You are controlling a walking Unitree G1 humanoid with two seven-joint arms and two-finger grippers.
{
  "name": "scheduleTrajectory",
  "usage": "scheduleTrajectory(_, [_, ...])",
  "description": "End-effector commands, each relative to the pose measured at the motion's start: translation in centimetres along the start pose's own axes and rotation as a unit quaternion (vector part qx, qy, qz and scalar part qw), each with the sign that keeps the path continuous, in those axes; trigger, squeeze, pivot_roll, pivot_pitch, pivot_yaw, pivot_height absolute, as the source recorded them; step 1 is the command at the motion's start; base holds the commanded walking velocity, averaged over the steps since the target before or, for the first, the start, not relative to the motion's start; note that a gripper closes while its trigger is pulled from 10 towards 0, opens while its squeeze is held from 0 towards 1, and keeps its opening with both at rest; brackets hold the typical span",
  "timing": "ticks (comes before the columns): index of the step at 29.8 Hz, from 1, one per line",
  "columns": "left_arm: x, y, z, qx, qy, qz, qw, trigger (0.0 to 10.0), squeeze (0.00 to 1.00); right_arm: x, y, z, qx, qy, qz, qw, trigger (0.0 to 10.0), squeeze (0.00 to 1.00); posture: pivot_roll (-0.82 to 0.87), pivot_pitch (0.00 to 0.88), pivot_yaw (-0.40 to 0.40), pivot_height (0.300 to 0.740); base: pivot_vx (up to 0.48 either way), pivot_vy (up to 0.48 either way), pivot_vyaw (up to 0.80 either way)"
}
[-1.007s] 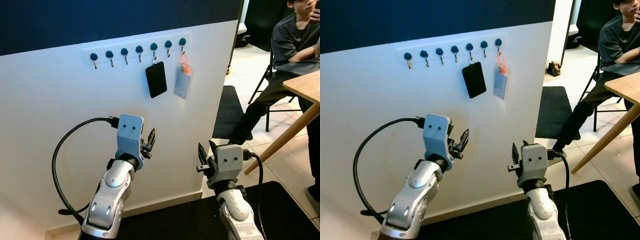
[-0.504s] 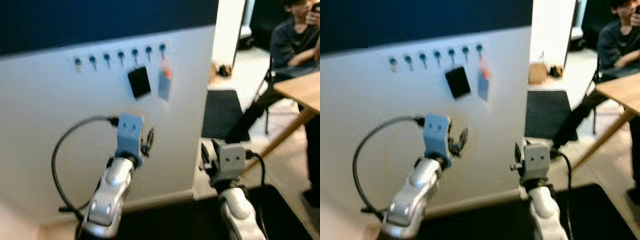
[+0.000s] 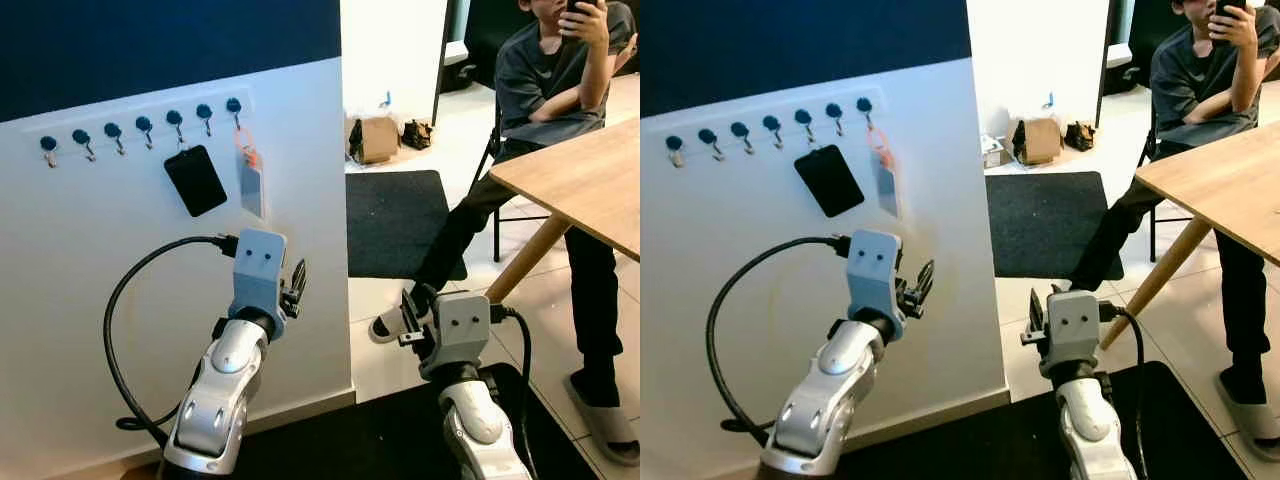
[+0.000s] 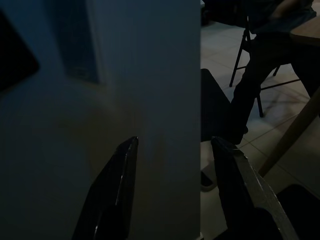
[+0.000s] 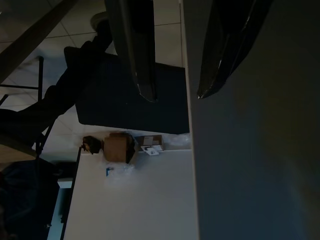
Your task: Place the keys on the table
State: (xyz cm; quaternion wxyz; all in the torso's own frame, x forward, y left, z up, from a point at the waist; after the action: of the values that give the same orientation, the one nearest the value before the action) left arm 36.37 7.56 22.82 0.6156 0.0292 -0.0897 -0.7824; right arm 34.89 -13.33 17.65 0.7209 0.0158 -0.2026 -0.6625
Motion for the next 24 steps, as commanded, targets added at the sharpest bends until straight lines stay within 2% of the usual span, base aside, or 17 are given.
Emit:
scheduleTrajectory(1, [-1.0, -0.2, -0.8, -0.015, 0.011, 0.016, 1.000, 10.0, 0.00, -0.7, -0.4, -0.3, -0.006, 0.005, 0.008, 1.000, 10.0, 0.00, 0.03, 0.155, 0.121, 0.740, 0.000, 0.000, 0.00])
scheduleTrajectory(5, [-1.0, -0.1, -0.8, -0.017, 0.013, 0.018, 1.000, 10.0, 0.00, -0.7, -0.4, -0.4, -0.007, 0.006, 0.008, 1.000, 10.0, 0.00, 0.03, 0.157, 0.121, 0.740, 0.000, 0.000, 0.00])
scheduleTrajectory(12, [-1.2, 0.7, 0.3, -0.004, -0.016, 0.032, 0.999, 10.0, 0.00, -1.0, -0.2, 0.0, -0.002, 0.010, 0.013, 1.000, 10.0, 0.00, 0.03, 0.164, 0.118, 0.740, 0.000, 0.000, 0.00])
scheduleTrajectory(18, [-1.0, 2.9, 2.3, 0.015, -0.013, 0.041, 0.999, 10.0, 0.00, -1.8, 0.4, 0.9, 0.010, 0.018, 0.030, 0.999, 10.0, 0.00, 0.03, 0.180, 0.110, 0.740, 0.000, 0.000, 0.00])
scheduleTrajectory(20, [-1.0, 3.1, 2.4, 0.015, -0.011, 0.042, 0.999, 10.0, 0.00, -1.9, 0.4, 1.0, 0.012, 0.019, 0.032, 0.999, 10.0, 0.00, 0.03, 0.180, 0.110, 0.740, 0.000, 0.000, 0.00])
scheduleTrajectory(21, [-0.6, 4.4, 3.9, 0.031, -0.024, 0.035, 0.999, 10.0, 0.00, -2.3, 0.7, 1.4, 0.017, 0.024, 0.037, 0.999, 10.0, 0.00, 0.04, 0.194, 0.109, 0.740, 0.000, 0.000, 0.00])
scheduleTrajectory(22, [-0.6, 4.4, 3.9, 0.031, -0.024, 0.035, 0.999, 10.0, 0.00, -2.3, 0.7, 1.4, 0.017, 0.024, 0.037, 0.999, 10.0, 0.00, 0.04, 0.194, 0.109, 0.740, 0.000, 0.000, 0.00])
scheduleTrajectory(24, [-0.6, 5.8, 5.6, 0.050, -0.031, 0.034, 0.998, 10.0, 0.00, -2.6, 0.9, 1.9, 0.023, 0.029, 0.040, 0.999, 10.0, 0.00, 0.04, 0.204, 0.114, 0.740, 0.000, 0.000, 0.00])
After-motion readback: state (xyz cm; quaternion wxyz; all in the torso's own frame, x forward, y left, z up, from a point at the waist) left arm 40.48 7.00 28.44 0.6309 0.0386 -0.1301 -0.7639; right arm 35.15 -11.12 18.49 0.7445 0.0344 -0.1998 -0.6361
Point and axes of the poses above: a point about 5 cm out from each wrist's last joint towards the gripper, its own y axis pointing out of the wrist towards the gripper, its own z axis along the axis of the wrist's last joint, x = y × z, the point moved 6 cm from there along y, pointing out of the wrist towards the gripper, and after that the axes turned 8 degrees about -y, right-handed, at the moved point
